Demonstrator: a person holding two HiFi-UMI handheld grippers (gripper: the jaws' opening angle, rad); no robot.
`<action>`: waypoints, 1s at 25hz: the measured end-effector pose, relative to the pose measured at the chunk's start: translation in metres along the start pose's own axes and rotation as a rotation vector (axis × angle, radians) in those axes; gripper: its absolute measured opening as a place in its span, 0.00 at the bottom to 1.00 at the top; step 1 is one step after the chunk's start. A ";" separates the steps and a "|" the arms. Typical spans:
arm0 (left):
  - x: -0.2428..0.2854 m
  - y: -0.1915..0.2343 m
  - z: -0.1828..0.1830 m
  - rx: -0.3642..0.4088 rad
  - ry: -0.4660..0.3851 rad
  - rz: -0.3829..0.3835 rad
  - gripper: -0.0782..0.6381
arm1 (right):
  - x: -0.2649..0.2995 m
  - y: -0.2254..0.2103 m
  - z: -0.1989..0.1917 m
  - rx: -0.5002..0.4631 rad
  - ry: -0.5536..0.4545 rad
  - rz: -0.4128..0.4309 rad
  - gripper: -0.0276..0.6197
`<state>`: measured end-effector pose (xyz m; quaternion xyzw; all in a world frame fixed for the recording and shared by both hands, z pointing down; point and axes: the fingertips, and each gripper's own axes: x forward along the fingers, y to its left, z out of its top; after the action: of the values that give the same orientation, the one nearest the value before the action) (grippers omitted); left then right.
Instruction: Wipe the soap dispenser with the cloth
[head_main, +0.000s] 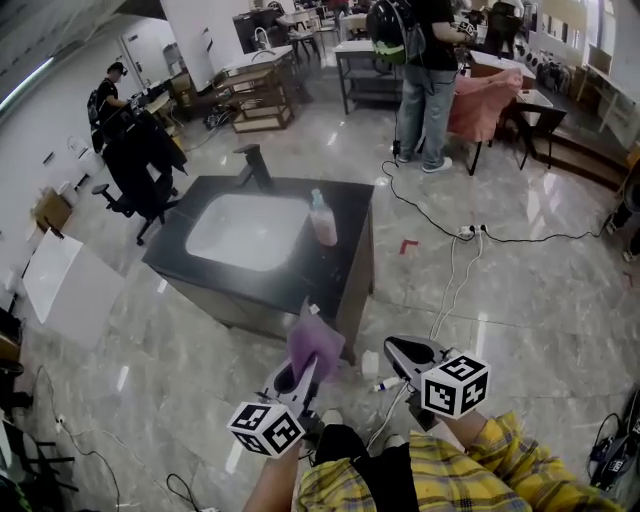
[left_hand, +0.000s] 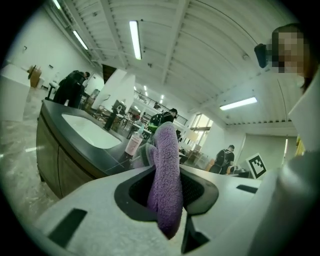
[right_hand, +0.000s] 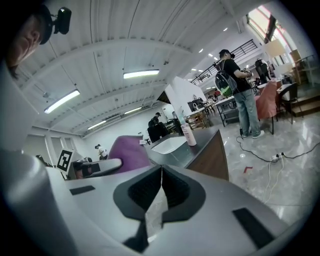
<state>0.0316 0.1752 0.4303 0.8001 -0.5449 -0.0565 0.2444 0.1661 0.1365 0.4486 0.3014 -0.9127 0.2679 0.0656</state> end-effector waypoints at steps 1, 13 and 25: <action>0.003 0.006 0.006 0.010 0.005 -0.019 0.22 | 0.009 0.000 0.003 0.004 -0.003 -0.012 0.05; 0.023 0.108 0.068 0.005 0.053 -0.148 0.22 | 0.126 0.024 0.023 0.031 -0.025 -0.115 0.05; 0.044 0.167 0.097 0.023 0.102 -0.249 0.22 | 0.193 0.030 0.044 0.004 -0.049 -0.211 0.05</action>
<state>-0.1262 0.0555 0.4284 0.8662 -0.4288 -0.0392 0.2536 -0.0062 0.0344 0.4525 0.4025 -0.8767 0.2537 0.0706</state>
